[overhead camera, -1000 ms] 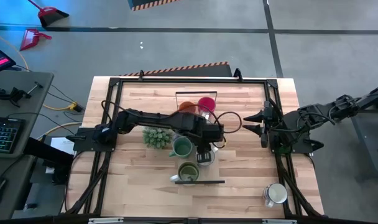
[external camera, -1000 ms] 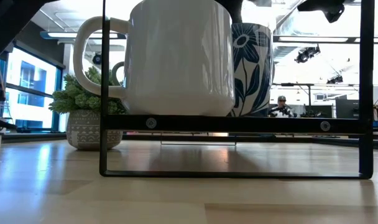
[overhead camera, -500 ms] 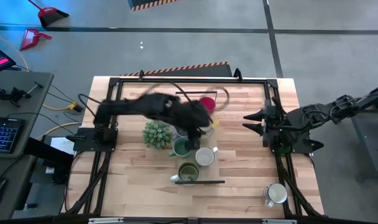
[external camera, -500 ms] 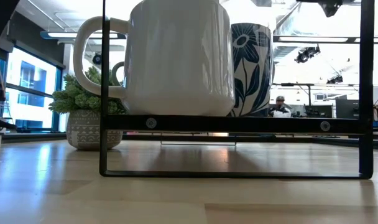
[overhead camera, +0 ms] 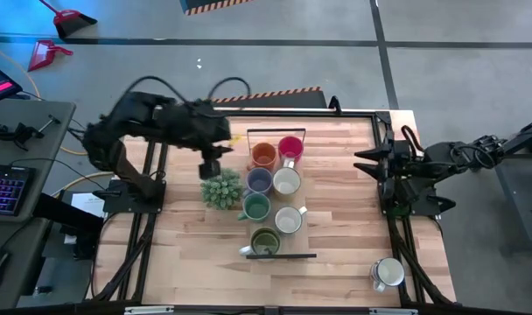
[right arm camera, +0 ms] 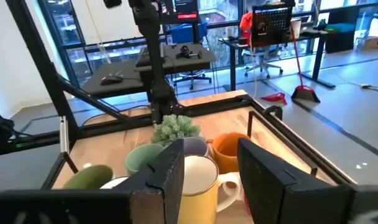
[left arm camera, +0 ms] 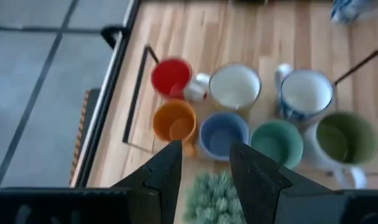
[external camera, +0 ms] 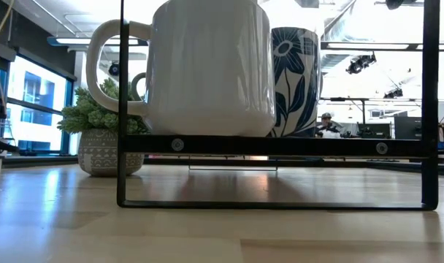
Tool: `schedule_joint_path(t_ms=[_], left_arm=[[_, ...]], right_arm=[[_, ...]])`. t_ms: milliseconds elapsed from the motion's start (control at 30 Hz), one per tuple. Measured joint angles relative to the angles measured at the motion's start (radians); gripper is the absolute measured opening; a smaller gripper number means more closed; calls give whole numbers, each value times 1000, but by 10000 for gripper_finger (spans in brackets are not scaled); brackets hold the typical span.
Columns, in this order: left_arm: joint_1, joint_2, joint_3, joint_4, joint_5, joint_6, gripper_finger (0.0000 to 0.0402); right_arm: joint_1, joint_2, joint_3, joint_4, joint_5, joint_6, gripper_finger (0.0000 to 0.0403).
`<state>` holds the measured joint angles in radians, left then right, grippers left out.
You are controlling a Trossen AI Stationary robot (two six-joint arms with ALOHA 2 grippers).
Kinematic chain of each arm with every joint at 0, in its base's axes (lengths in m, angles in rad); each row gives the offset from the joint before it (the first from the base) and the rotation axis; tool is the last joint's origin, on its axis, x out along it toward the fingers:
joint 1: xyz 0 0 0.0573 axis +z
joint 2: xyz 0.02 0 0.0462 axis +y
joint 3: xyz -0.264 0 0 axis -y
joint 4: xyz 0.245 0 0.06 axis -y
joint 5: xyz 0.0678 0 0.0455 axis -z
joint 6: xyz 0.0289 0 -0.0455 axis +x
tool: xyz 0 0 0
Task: Place coffee mugs
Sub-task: Put the blue mug on the shelf
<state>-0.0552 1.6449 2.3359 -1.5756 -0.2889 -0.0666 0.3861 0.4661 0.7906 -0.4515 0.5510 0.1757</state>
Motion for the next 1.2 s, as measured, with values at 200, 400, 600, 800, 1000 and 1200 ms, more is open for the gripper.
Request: schedule_joint_path(t_ms=[200,400,600,800,1000,1200], left_arm=[[-30,-162,-165,7,14,-10,125],[-96,-387,-577,260,20,-44,125],[-149,-612,-1022,637,74,-113,117],[-231,-757,-1354,980,111,-165,108],[-333,-790,-1621,1307,72,-248,106],[-404,-754,-1706,1616,-22,-226,106]], right_arm=[[0,-10,0,0,25,-23,129],[0,-10,0,0,49,-9,129],[0,-9,0,1,59,34,129],[0,-7,0,0,35,59,129],[0,16,1,-14,-2,49,129],[0,57,0,-89,-40,121,129]])
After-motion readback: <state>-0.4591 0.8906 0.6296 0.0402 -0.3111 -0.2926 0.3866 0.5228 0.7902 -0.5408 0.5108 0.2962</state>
